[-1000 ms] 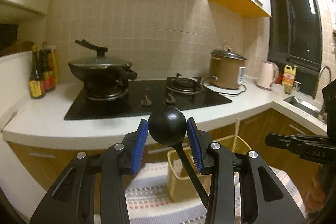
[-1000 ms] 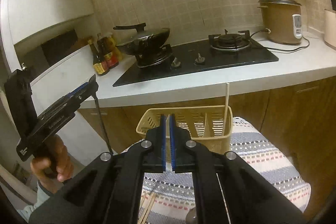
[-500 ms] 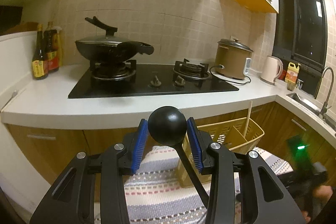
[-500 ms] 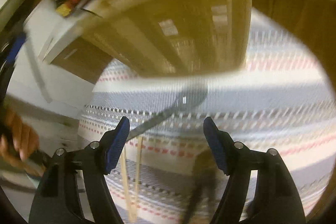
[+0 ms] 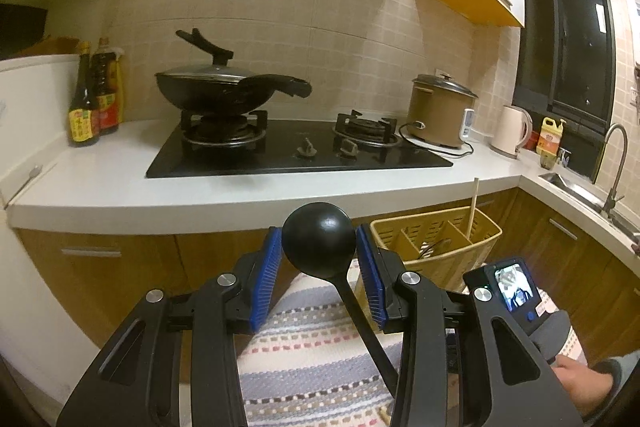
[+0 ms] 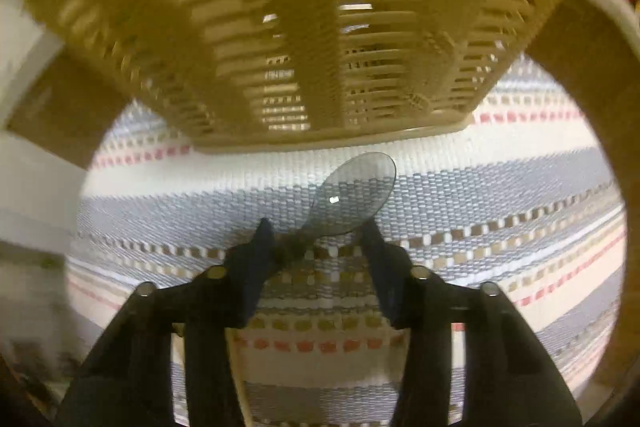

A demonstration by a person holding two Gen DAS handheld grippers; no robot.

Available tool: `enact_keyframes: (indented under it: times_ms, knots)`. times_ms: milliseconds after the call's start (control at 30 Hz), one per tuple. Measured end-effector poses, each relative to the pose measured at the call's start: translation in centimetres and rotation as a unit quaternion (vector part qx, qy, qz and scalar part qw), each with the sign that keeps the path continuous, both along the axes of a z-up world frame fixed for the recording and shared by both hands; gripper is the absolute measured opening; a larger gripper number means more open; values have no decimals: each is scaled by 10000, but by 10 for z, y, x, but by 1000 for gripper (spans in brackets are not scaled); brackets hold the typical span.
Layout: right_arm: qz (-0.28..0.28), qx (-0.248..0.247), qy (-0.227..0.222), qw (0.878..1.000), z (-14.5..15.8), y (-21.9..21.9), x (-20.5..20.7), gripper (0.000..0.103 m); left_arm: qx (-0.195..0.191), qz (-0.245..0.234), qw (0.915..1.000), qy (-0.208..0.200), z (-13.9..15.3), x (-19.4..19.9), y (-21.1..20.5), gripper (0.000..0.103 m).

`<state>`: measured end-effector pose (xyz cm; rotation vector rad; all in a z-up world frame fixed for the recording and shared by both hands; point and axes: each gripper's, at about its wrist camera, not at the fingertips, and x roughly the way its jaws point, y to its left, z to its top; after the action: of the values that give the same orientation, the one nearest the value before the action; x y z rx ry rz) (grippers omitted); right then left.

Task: Organize utensils
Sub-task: 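Lift the black spoon with the left tool while the right tool carries the clear spoon toward the basket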

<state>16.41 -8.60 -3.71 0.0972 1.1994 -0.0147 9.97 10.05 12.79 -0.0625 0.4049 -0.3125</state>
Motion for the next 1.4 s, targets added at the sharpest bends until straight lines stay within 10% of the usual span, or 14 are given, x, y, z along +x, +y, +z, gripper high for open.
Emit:
enact_keyframes:
  times_ms: [200,533,667,967,1067,1400]
  knots:
    - [889,138,386,9952,-1,-6,-5,8,-114,-13,9998,144,-7,2,12,37]
    - [1517,328,513,9866,1,-18,-28,12,72,-194,9996,206,-16,5,-7,37]
    - [1428,224,255,9892,22,-36,-13,54,161,-199,9995,198,-15,3,-11,37]
    - [1403,-458,389,9883,6,-5,22,53,156,-216,9993,259,-16,3,-17,37]
    - [1482,-481,300,9873,7,0,24,32,220,-215,9992,254,-17,2,-21,37]
    - [1625,193,-682,9842,62,-29,-39,29,153,-169,9997,-110,-1,-2,-31,37]
